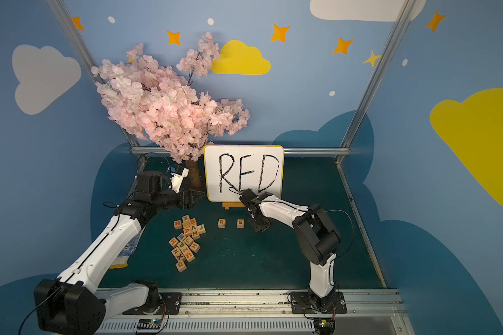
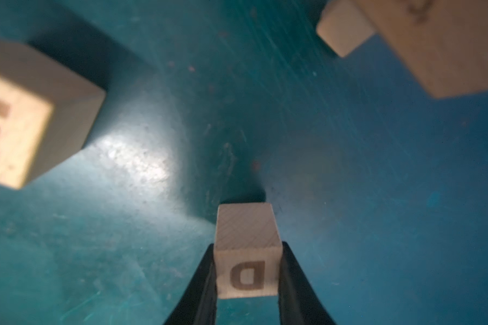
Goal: Assemble the uppercase word "red" with letter blocks
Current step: Adjust the letter block at the center of the board.
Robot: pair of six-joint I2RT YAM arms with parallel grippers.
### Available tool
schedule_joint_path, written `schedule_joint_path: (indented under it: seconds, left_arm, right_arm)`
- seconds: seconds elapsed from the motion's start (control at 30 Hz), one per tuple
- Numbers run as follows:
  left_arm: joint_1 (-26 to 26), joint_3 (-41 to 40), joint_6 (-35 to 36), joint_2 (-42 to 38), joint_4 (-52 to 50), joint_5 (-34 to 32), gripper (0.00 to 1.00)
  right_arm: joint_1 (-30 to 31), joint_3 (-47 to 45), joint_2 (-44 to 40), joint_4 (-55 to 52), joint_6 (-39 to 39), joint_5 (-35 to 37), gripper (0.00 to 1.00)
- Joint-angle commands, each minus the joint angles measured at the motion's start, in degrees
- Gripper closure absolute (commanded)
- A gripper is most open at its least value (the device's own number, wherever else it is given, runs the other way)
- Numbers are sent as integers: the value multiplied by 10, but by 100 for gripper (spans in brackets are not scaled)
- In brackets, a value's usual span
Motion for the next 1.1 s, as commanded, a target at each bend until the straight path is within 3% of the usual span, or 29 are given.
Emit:
schedule_joint_path:
  seconds: [0.0, 0.17, 0.37, 0.73, 0.87, 1.07]
  left_arm:
    - [2, -6, 8, -11, 2, -1, 28]
    - [2, -6, 9, -12, 0, -4, 28]
    - [2, -6, 9, -13, 1, -1, 28]
    - [3, -6, 10, -16, -1, -2, 28]
    - [3, -6, 11, -18, 0, -4, 28]
    - [5, -6, 9, -18, 1, -2, 28]
  right_arm:
    - [2, -17, -24, 50, -76, -10, 81]
    - [-8, -26, -33, 76, -128, -56, 78]
    - [-22, -23, -14, 85, -164, -52, 74]
    - [-21, -26, -31, 80, -165, -75, 54]
    - [-17, -25, -43, 80, -154, -59, 53]
    - [-11, -32, -99, 70, -70, -60, 55]
